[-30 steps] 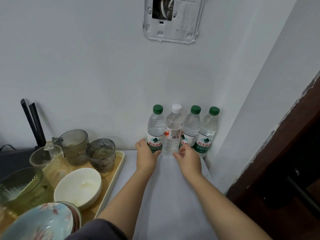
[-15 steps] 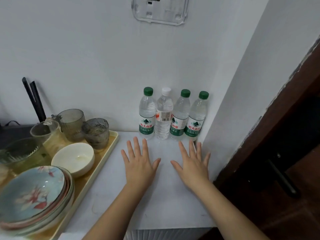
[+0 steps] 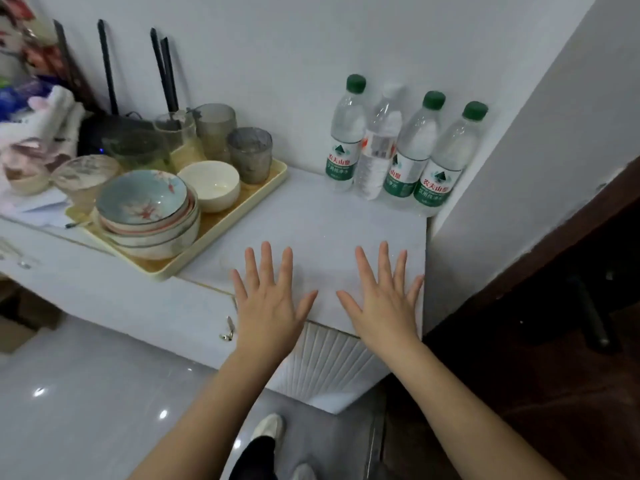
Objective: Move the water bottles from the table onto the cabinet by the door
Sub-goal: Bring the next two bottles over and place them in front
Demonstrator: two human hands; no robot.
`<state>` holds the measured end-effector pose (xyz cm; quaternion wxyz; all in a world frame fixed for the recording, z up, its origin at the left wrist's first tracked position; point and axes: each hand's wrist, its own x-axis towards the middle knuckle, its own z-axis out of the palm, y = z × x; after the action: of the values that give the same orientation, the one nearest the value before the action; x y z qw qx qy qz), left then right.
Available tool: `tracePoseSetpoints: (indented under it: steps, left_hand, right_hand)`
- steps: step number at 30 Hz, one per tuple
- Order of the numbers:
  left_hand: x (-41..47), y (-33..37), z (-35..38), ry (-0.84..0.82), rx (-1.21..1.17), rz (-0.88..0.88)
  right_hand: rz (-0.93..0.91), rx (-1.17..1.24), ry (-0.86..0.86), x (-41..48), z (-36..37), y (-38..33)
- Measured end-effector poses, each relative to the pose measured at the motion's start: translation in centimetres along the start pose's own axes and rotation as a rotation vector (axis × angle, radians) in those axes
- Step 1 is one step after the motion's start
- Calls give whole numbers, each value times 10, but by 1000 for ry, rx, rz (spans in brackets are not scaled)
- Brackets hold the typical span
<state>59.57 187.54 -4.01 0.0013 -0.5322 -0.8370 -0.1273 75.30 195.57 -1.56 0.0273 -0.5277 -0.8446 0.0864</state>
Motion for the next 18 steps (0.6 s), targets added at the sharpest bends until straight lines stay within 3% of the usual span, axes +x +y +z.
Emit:
tracePoseSetpoints:
  steps: [10, 18]
  left_hand:
    - [-139, -60, -3, 37, -35, -242]
    - [-240, -94, 43, -175, 21, -400]
  right_hand:
    - [-519, -53, 49, -68, 55, -64]
    - [-703, -252, -248, -109, 125, -81]
